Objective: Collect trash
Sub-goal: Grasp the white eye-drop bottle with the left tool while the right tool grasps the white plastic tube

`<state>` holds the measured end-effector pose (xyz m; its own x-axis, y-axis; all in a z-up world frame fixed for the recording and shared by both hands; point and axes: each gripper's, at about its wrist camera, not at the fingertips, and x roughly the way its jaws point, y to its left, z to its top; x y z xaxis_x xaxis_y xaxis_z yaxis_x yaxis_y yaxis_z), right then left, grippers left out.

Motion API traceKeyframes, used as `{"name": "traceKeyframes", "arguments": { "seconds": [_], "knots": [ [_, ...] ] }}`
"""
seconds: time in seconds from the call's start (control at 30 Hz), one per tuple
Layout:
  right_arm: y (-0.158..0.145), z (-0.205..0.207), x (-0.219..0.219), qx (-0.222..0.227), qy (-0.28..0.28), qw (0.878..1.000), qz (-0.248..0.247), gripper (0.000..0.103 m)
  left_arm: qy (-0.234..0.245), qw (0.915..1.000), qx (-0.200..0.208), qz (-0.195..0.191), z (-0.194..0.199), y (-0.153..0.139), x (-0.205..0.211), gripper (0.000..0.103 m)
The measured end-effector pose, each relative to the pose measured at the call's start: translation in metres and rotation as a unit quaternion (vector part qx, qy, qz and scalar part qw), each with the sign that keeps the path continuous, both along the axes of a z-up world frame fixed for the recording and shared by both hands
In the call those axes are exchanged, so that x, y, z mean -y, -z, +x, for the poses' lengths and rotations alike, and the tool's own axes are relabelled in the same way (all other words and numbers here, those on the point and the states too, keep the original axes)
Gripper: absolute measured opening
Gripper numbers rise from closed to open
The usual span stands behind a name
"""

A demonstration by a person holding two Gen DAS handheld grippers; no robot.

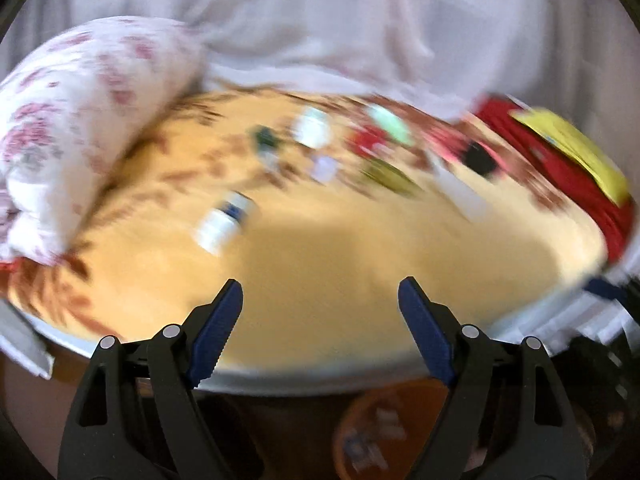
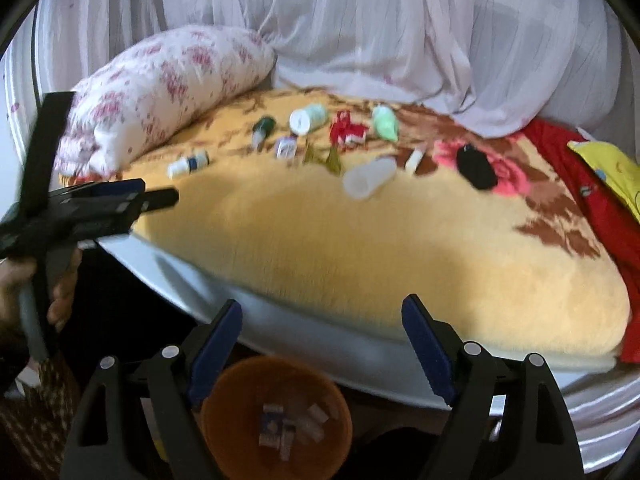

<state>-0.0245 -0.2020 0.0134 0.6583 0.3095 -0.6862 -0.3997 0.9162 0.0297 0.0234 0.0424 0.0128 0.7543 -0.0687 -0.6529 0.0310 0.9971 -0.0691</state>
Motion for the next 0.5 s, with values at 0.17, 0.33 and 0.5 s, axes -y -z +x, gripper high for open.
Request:
{"name": "traceKeyframes", "arguments": {
  "seconds": [0.17,0.33,0.5],
  "knots": [
    [0.0,0.013,-0.003,0.003,0.004,1.0,0.013,0.08,-0.058,0.9983,0.0,0.009,0.044,0.008,-0.04,0.078],
    [0.007,0.018,-0.007,-0.007,0.004,1.0,0.009,0.08,-0.067,0.9973,-0.001,0.028,0.07,0.018,-0.052,0.077],
    [0.01,0.022,-0.004,-0.009,0.011,1.0,0.01,0.08,-0.049,0.9972,-0.014,0.055,0.089,0.032,-0.048,0.057]
  ]
}}
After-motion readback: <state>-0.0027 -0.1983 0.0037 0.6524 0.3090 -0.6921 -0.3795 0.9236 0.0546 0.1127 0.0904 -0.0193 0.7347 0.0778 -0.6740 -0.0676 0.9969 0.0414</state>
